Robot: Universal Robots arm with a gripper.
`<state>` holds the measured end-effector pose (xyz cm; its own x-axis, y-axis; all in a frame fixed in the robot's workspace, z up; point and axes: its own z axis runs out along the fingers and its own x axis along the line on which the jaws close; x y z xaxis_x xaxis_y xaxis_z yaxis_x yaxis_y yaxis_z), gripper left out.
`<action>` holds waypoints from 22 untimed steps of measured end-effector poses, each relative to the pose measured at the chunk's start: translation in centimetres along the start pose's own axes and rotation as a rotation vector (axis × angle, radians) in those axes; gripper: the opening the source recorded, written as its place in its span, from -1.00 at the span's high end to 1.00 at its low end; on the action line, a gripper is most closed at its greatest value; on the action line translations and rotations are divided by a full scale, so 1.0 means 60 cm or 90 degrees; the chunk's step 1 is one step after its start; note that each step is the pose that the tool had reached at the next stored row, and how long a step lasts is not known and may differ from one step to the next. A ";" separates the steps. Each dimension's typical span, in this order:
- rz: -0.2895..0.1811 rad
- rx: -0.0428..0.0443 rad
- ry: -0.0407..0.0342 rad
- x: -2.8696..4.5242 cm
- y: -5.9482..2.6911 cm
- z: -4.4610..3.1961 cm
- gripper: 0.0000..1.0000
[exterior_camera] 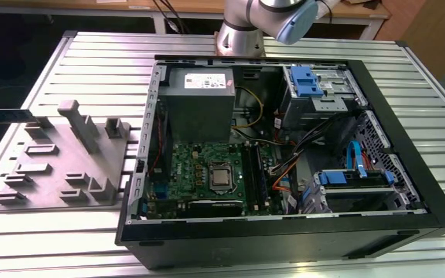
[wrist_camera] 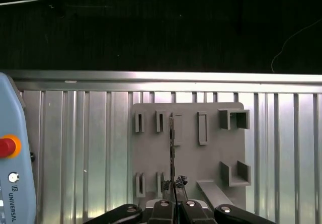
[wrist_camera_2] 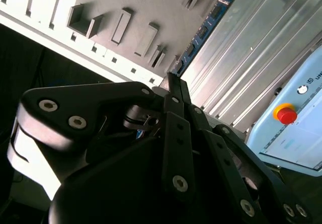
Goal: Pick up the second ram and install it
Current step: 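Pick up the second ram and move it above second insertion slot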
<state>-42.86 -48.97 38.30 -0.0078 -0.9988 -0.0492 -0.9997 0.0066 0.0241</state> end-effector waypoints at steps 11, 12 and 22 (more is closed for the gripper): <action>0.000 -0.0001 0.0001 0.000 -0.019 -0.001 0.84; 0.000 -0.0001 0.0001 0.000 -0.023 -0.001 0.84; 0.000 -0.0001 0.0000 -0.001 -0.072 -0.002 0.84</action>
<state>-38.53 -48.97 38.30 -0.0078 -0.9988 -0.0491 -0.9997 0.0067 0.0242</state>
